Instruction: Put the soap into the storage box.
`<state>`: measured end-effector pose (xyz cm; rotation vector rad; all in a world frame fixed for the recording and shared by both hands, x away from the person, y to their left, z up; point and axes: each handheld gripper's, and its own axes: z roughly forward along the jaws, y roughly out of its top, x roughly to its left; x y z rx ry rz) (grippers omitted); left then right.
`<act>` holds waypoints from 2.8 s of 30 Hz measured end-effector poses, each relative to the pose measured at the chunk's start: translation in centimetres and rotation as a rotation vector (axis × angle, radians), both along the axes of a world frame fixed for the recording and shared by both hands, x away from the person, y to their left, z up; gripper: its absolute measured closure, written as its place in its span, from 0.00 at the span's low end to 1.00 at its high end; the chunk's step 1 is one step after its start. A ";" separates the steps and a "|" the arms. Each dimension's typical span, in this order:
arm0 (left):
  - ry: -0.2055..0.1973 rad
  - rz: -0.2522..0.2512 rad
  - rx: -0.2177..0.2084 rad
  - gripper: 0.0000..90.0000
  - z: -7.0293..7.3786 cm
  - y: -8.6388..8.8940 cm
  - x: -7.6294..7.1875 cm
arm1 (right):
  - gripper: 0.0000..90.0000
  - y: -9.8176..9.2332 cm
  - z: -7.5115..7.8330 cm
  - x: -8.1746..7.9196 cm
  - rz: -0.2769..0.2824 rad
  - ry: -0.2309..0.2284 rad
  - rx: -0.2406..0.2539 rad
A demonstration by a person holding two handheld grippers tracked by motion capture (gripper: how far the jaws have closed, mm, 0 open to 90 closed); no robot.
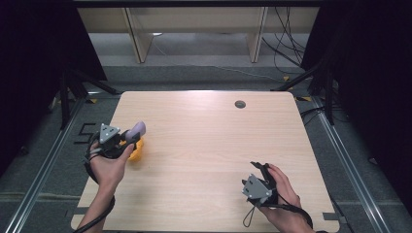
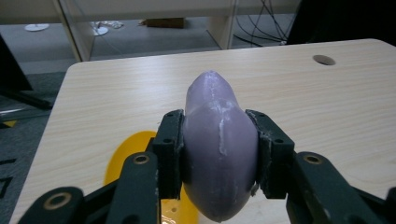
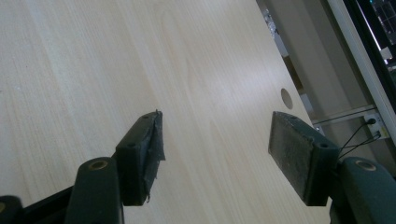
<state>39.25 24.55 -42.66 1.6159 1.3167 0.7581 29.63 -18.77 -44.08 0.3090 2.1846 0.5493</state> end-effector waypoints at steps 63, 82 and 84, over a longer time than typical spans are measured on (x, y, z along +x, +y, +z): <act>0.115 0.170 0.134 0.65 -5.4 0.4 3.0 | 0.40 0.3 -0.3 -0.2 -0.006 0.034 0.000; 0.187 0.135 0.141 0.61 -5.8 0.9 2.8 | 0.40 0.2 -0.4 0.0 -0.008 0.041 -0.005; 0.189 0.123 0.132 0.58 -5.4 0.9 2.7 | 0.40 0.2 -0.5 0.0 -0.008 0.041 -0.008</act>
